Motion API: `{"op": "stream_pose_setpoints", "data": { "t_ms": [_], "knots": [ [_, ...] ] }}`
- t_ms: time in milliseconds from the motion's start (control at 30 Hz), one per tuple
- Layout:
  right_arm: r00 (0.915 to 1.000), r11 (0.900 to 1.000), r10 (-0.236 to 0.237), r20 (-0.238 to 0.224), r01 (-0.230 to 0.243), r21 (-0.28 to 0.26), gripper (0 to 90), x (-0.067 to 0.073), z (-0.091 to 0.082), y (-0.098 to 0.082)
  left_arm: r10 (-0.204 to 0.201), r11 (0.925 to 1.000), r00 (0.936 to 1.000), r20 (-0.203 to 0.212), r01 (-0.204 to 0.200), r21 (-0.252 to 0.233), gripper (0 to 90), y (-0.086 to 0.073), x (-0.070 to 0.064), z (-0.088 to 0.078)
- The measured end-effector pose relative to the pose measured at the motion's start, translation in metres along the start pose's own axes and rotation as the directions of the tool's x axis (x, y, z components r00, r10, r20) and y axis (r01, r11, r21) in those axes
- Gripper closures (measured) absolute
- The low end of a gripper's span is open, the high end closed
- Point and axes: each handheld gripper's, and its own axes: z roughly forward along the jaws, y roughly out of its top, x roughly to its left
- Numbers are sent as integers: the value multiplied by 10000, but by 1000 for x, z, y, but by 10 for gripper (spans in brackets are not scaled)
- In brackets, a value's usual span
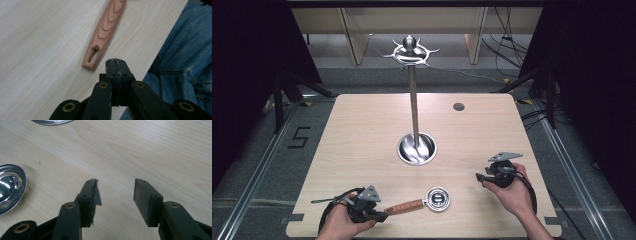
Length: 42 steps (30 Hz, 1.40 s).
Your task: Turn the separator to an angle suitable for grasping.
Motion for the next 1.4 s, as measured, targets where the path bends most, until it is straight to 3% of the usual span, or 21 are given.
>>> {"op": "stream_pose_setpoints", "data": {
  "t_ms": [133,200,400,567,700,767,833,900,1000,1033,1167,1200,1400],
  "knots": [
    [10000,9999,72,-11,-72,-82,538,0,0,1,-115,9999,9998,136,114,71,892,3,-8,8],
    [10000,9999,87,-7,-87,-96,538,0,0,1,139,9992,9998,117,-143,368,892,6,-8,11],
    [9999,9998,148,50,-147,-99,537,0,-1,1,-132,9966,9998,-139,143,814,894,18,-9,26],
    [9998,9998,176,31,-176,-113,537,0,0,0,-609,9923,9976,-336,642,1062,895,29,-10,34],
    [9998,9997,175,32,-174,-170,537,1,0,1,-470,9886,9975,-536,542,1406,895,37,-6,39],
    [10000,9997,16,-19,-17,-249,537,0,1,1,-137,9818,9984,-553,239,1884,895,40,-2,40],
    [9999,9998,164,-42,-165,-146,535,2,0,0,-277,9826,9978,-607,383,1819,895,42,0,41],
    [10000,9998,25,-5,-26,-218,534,1,0,0,-144,9813,9960,-887,310,1898,896,45,3,41],
    [9999,9998,123,-8,-123,-123,533,2,0,0,-449,9815,9924,-1145,652,1802,895,53,10,44],
    [9999,9998,123,-5,-123,-122,533,2,0,0,-320,9804,9922,-1201,545,1893,896,56,14,45],
    [9999,9998,-97,51,98,-183,531,1,1,0,-393,9808,9871,-1552,677,1827,895,71,26,48],
    [10000,9999,83,-21,-84,-73,530,2,0,0,-433,9808,9858,-1625,729,1810,895,75,29,49],
    [9999,9999,88,-68,-89,-88,524,2,1,0,-794,9814,9768,-1987,1115,1560,894,93,43,59]
  ]
}}
